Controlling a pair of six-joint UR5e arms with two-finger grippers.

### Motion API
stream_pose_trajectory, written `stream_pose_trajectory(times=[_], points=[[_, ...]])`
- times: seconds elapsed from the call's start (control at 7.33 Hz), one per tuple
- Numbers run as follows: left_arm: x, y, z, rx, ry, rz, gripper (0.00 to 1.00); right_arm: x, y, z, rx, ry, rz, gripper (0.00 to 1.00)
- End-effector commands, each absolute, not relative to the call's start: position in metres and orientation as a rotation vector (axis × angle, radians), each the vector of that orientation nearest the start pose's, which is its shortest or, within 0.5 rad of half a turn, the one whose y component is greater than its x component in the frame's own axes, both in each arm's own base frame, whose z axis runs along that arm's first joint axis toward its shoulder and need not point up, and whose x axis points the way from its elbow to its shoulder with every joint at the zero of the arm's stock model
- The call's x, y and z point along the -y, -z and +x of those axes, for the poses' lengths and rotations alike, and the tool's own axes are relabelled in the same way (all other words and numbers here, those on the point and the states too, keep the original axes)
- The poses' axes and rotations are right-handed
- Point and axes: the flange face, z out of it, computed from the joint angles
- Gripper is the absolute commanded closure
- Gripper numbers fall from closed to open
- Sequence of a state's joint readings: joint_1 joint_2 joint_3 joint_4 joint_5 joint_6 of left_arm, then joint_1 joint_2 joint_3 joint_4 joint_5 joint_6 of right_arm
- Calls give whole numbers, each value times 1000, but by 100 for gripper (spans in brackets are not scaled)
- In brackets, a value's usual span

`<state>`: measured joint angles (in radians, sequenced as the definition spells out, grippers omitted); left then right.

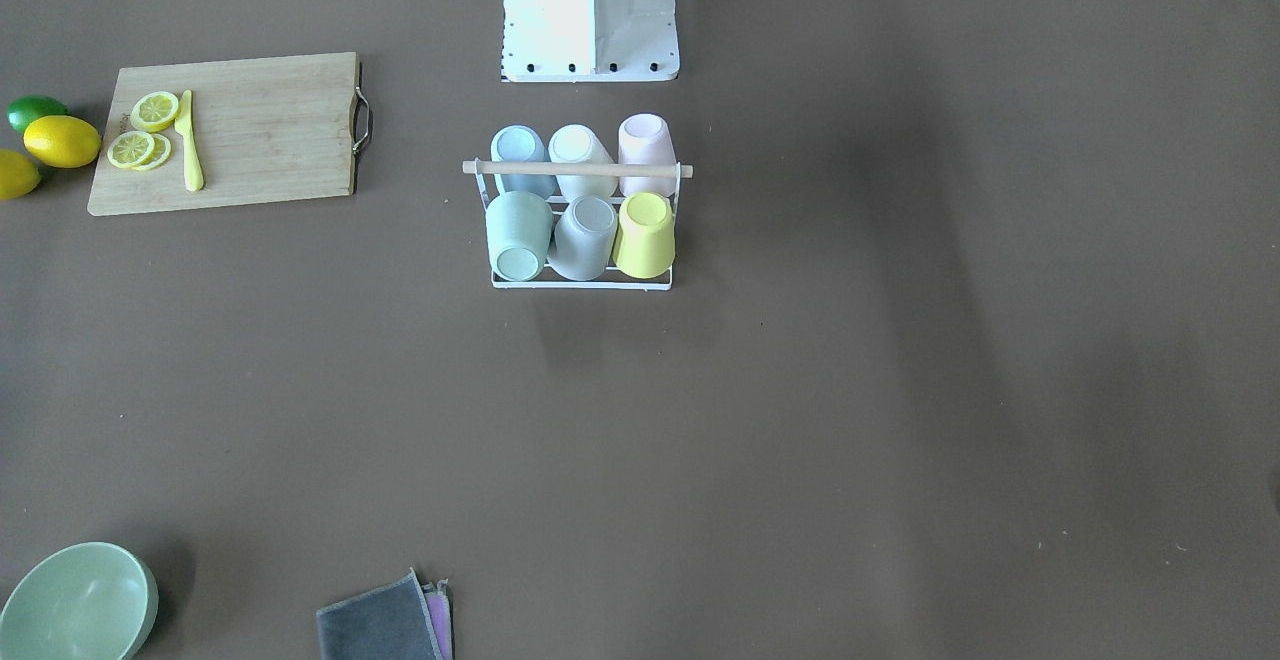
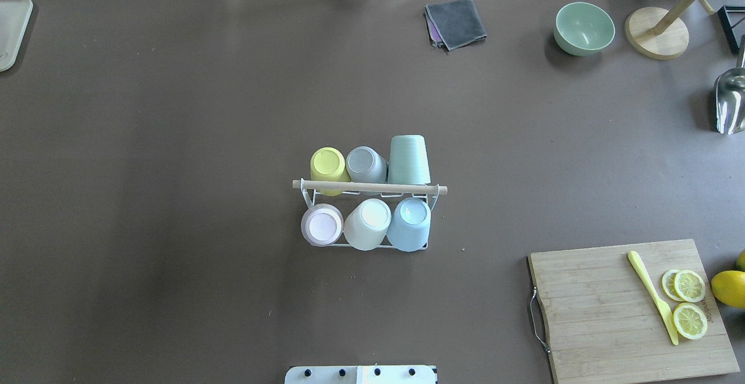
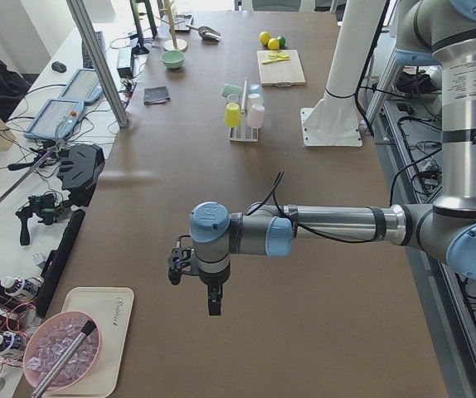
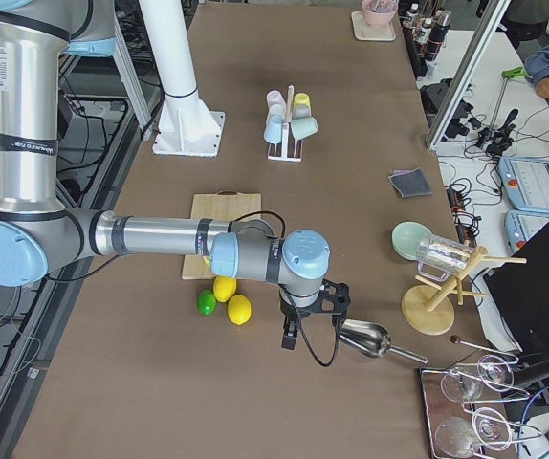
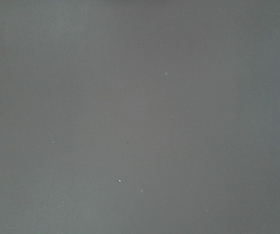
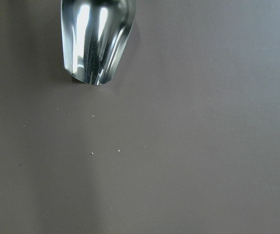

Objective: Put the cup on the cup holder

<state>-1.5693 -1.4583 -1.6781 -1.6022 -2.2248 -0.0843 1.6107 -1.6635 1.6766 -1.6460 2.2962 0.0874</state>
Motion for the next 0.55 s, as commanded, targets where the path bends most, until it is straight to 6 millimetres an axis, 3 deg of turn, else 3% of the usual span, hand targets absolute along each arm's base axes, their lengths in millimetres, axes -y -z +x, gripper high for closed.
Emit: stream_pose_trajectory(times=[0.0, 0.41], points=[[451, -658, -72, -658, 71, 12, 2, 444, -661, 85, 724, -144, -77, 0], [452, -651, -72, -658, 66, 27, 2, 444, -662, 85, 721, -144, -78, 0]])
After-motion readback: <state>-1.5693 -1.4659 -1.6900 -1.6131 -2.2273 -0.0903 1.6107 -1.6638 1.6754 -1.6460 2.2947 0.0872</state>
